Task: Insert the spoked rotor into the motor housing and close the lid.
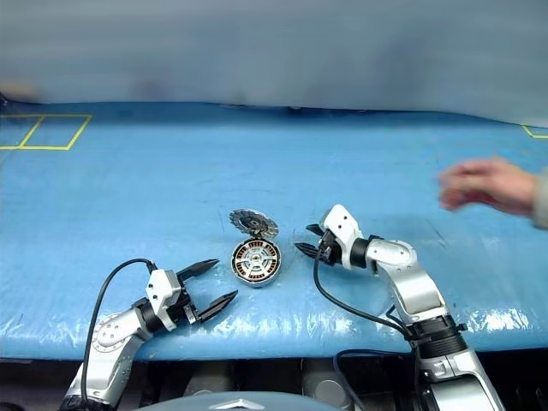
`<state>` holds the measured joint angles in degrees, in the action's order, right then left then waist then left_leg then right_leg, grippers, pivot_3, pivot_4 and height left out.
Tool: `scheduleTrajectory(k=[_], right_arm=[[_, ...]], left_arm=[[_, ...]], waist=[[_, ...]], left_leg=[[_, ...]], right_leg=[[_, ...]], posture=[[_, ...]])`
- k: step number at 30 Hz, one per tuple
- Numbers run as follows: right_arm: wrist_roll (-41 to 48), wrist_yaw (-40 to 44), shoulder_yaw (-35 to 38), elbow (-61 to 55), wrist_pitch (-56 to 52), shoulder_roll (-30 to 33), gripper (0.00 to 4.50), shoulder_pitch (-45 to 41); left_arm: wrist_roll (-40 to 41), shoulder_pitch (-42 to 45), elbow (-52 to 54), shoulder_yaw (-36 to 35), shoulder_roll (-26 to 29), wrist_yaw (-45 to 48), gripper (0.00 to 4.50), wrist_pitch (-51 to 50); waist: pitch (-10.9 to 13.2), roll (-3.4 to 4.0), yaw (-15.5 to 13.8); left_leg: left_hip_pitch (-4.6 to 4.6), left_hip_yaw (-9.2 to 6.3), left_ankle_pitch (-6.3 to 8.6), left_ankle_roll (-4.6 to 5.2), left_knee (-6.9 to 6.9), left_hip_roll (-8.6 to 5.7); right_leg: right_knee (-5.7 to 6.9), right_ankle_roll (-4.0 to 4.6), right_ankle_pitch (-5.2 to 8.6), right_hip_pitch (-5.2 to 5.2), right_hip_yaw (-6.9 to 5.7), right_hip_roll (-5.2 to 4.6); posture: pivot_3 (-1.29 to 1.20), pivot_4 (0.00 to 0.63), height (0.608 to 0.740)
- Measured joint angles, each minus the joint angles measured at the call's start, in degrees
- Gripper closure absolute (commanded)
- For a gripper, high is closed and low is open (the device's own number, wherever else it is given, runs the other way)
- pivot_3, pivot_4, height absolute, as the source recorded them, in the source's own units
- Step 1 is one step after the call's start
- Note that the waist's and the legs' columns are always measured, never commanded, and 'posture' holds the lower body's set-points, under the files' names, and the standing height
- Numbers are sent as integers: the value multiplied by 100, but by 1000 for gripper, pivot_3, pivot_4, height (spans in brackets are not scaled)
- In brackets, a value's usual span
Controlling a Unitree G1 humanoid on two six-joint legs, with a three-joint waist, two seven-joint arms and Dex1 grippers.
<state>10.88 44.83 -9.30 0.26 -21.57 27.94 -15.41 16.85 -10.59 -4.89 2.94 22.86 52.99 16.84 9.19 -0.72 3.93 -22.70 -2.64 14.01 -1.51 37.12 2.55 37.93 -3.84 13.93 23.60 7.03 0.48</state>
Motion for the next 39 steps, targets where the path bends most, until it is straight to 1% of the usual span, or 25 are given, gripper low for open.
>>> scheduleTrajectory(k=[6,10,12,16,22,33,37,39], right_arm=[[-168,-496,80,385,-111,-220,4493,-414],[-259,-767,90,804,-78,-562,4493,-841],[-222,-732,114,870,-17,-690,4493,-981],[204,-362,133,815,-4,-1047,4493,-1164],[707,273,-12,293,-150,-1278,4493,-1212],[817,825,-500,12,-291,-1271,4493,-1262],[803,1159,-745,-105,-291,-1100,4493,-1259],[757,1383,-897,-266,-266,-859,4493,-1174]], left_arm=[[0,-2,0,1,-11,-21,0,0],[2,-14,0,0,-12,-27,0,0],[5,-23,0,-3,-10,-26,0,0],[7,-22,0,-3,-9,-22,0,0],[7,-23,0,-4,-12,-29,0,1],[7,-33,0,-4,-22,-39,0,1],[8,-57,0,-6,-23,-41,0,1],[11,-83,0,-8,-24,-42,0,2]], waist=[[0,0,16],[0,1,21],[0,1,19],[1,2,18],[2,4,18],[2,5,18],[3,5,17],[3,5,11]], left_leg=[[1,1,0,0,-1,1],[0,0,0,0,-2,1],[-1,0,0,1,-4,1],[-2,-4,1,1,-8,2],[-3,-5,1,1,-7,2],[-4,-4,1,1,-6,2],[-4,-4,1,1,-6,2],[-4,-4,1,1,-6,2]], right_leg=[[1,-1,-1,1,1,1],[1,-5,-4,2,0,1],[0,-7,-5,2,0,1],[1,-23,-14,3,-2,2],[1,-24,-14,4,-3,2],[1,-23,-14,6,-4,2],[1,-22,-13,6,-5,1],[0,-20,-12,6,-5,1]], posture=[[0,150,740],[0,150,740],[0,150,740],[0,150,740],[0,150,740],[0,150,740],[0,150,740],[0,150,740]])
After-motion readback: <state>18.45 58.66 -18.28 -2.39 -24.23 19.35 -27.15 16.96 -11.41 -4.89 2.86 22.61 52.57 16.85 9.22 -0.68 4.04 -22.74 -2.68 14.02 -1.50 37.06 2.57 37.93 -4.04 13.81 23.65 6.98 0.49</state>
